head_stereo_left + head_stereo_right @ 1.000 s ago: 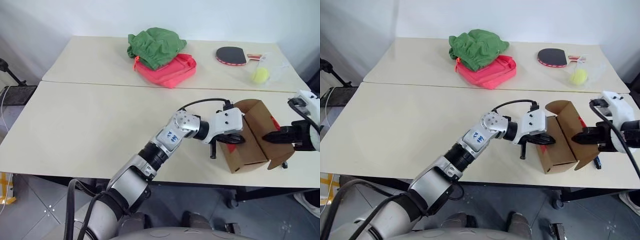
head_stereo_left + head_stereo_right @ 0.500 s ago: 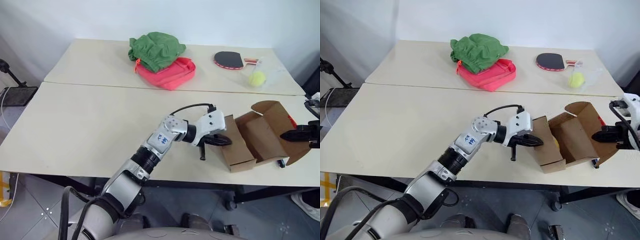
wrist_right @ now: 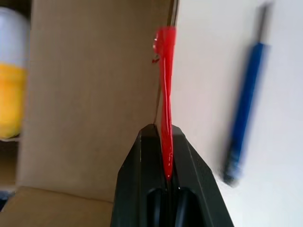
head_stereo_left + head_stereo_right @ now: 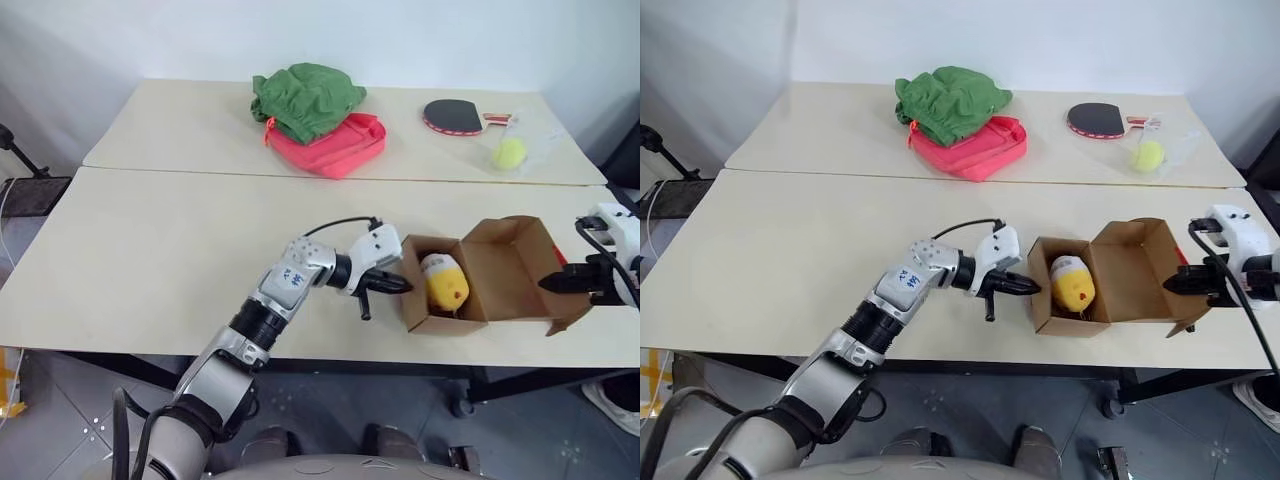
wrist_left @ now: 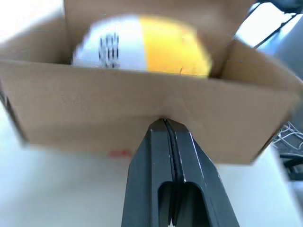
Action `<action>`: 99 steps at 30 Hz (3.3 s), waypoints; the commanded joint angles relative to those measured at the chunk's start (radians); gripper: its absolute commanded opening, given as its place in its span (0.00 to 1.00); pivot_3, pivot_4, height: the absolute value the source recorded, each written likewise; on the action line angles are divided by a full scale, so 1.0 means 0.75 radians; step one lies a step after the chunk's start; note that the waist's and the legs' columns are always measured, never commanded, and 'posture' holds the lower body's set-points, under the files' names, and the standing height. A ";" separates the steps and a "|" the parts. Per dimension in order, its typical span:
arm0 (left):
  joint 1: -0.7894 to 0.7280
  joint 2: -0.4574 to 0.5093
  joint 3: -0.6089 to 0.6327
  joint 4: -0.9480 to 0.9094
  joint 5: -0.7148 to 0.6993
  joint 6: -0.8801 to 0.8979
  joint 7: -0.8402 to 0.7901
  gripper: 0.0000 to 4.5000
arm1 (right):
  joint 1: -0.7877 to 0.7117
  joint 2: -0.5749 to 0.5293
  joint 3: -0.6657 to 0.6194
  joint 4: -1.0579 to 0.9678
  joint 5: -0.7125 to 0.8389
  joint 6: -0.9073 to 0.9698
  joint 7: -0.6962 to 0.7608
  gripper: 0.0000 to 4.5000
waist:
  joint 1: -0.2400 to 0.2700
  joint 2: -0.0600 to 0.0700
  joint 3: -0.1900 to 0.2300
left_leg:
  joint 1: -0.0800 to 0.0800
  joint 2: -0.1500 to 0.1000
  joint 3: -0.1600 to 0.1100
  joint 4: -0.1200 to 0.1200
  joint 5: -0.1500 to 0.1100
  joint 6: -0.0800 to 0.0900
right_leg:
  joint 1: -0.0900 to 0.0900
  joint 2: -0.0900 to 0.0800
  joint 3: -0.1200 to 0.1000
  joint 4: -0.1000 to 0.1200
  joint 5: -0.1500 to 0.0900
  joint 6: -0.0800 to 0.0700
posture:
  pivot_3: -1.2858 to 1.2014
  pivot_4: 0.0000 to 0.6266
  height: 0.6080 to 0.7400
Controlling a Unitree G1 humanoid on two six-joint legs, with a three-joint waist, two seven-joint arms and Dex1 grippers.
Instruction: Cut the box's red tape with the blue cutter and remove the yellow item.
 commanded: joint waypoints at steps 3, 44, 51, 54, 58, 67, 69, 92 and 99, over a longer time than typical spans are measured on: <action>-0.030 -0.015 0.008 -0.104 -0.021 0.024 0.015 0.00 | -0.018 0.065 -0.106 -0.080 -0.019 0.061 0.016 0.00 | 0.010 0.001 0.000 | -0.009 -0.003 0.001 0.000 0.001 -0.001 | -0.010 0.002 -0.002 0.003 0.001 0.003 | 0.52 0.24 1.00; 0.157 0.919 0.442 -0.393 -0.407 0.187 -0.373 0.99 | 1.066 0.339 -1.181 -0.671 -0.236 -1.222 1.108 1.00 | 0.020 -0.004 0.007 | 0.010 -0.003 0.008 -0.016 0.004 -0.008 | -0.003 0.004 0.005 0.002 0.002 0.007 | 0.52 0.24 1.00; -0.486 0.516 -0.083 -0.214 -0.192 0.274 -0.490 0.99 | 1.122 0.305 -1.231 -0.664 -0.214 -1.142 1.084 1.00 | 0.013 -0.010 0.009 | 0.008 -0.007 0.004 -0.010 0.006 -0.008 | 0.006 0.009 0.004 -0.003 0.002 0.007 | 0.52 0.24 1.00; -0.671 0.382 -0.198 -0.114 -0.168 0.261 -0.599 0.99 | 1.121 0.342 -1.215 -0.715 -0.175 -1.116 1.034 1.00 | -0.004 -0.009 0.010 | 0.010 -0.005 0.005 -0.015 0.006 -0.009 | 0.004 0.010 0.004 -0.006 0.002 0.008 | 0.52 0.24 1.00; -0.786 0.287 -0.329 -0.021 -0.038 0.159 -0.628 0.99 | 1.147 0.395 -1.202 -0.781 -0.146 -1.106 0.989 1.00 | -0.002 -0.007 0.010 | 0.008 -0.003 0.006 -0.015 0.007 -0.010 | -0.001 0.011 0.006 -0.003 0.001 0.005 | 0.52 0.24 1.00; -0.838 -0.010 -0.396 0.375 0.161 -0.166 -0.512 0.99 | 1.256 0.524 -1.228 -0.940 -0.059 -1.104 0.877 1.00 | 0.019 -0.006 0.012 | -0.002 -0.004 0.003 -0.004 0.005 -0.004 | -0.007 0.006 0.006 -0.002 0.000 0.005 | 0.52 0.24 1.00; -0.868 -0.054 -0.380 0.470 0.188 -0.211 -0.486 0.99 | 1.275 0.532 -1.231 -0.953 -0.047 -1.108 0.859 1.00 | 0.018 -0.006 0.013 | -0.003 -0.004 0.003 -0.003 0.004 -0.003 | -0.007 0.006 0.006 -0.001 0.001 0.005 | 0.52 0.24 1.00; -0.958 -0.240 -0.287 0.922 0.408 -0.470 -0.405 0.42 | 1.309 0.501 -1.196 -1.002 0.050 -1.122 0.741 1.00 | 0.014 -0.007 0.013 | -0.006 -0.006 0.002 -0.002 0.003 -0.001 | -0.009 0.004 0.005 -0.001 0.001 0.005 | 0.52 0.24 1.00; -0.961 -0.264 -0.077 0.908 0.270 -0.432 -0.409 0.00 | 1.288 0.498 -1.158 -0.978 0.030 -1.142 0.741 1.00 | 0.013 -0.007 0.013 | -0.006 -0.006 0.002 -0.002 0.003 -0.001 | -0.009 0.004 0.004 -0.001 0.001 0.005 | 0.52 0.24 1.00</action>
